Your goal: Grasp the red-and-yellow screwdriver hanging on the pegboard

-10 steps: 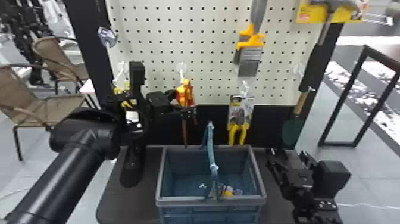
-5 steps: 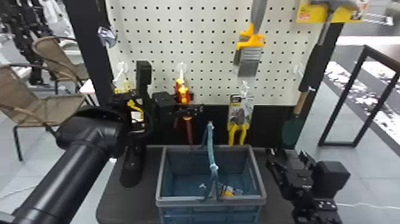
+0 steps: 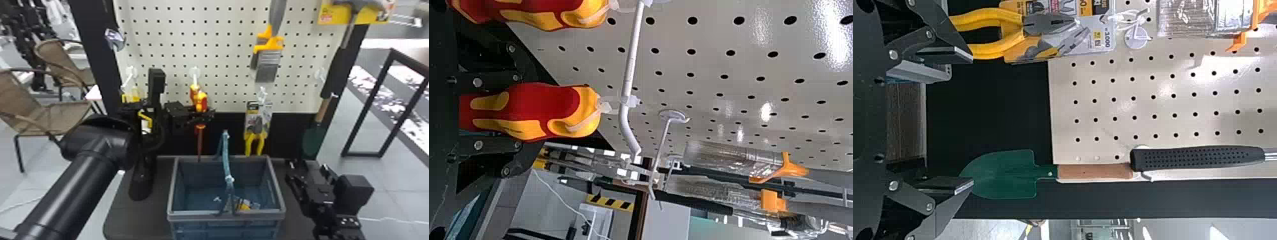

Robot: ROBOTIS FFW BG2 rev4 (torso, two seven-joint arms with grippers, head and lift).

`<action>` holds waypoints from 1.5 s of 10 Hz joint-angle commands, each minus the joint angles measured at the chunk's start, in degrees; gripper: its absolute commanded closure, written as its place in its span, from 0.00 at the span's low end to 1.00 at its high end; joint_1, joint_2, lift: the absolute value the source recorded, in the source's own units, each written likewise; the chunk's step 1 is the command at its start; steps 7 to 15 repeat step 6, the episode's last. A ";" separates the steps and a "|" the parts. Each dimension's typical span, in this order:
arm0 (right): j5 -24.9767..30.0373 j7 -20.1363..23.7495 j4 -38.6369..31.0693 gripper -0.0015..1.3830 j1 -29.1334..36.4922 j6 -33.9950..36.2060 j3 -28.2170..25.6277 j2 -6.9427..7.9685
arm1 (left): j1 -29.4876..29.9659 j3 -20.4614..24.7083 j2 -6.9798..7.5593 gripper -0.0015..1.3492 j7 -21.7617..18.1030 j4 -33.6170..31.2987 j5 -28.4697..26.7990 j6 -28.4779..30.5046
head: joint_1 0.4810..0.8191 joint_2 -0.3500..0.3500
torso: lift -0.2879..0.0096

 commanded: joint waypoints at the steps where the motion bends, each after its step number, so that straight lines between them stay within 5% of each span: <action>1: 0.00 0.00 0.18 0.29 0.01 0.00 0.00 0.00 | 0.14 0.27 0.08 0.85 0.02 0.00 0.08 0.00 | 0.20 0.50 | 0.63; 15: -0.18 0.00 0.09 0.29 0.10 0.00 0.00 0.00 | 0.32 0.71 0.08 0.85 0.11 0.00 0.43 -0.62 | 0.20 0.50 | 0.63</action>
